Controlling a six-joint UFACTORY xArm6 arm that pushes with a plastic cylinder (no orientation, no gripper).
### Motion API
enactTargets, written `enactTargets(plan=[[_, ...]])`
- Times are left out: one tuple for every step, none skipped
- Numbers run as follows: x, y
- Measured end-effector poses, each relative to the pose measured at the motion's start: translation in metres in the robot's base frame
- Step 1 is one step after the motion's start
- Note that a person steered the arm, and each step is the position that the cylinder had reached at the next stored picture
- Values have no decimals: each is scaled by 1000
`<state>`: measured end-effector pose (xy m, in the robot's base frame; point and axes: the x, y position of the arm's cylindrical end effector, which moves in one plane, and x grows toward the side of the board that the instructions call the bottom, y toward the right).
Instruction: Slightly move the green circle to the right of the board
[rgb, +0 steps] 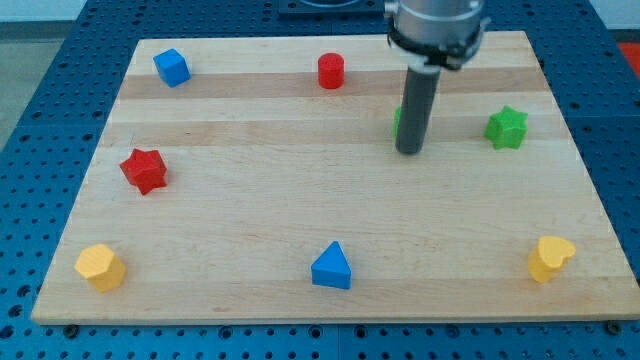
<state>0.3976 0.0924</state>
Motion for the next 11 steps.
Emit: enactTargets(plan=[[-40,0],[-49,0],[-24,0],[-25,3],[-33,-5],[-45,-18],[-35,-31],[-53,-33],[-77,-36],[-87,-31],[-143,6]])
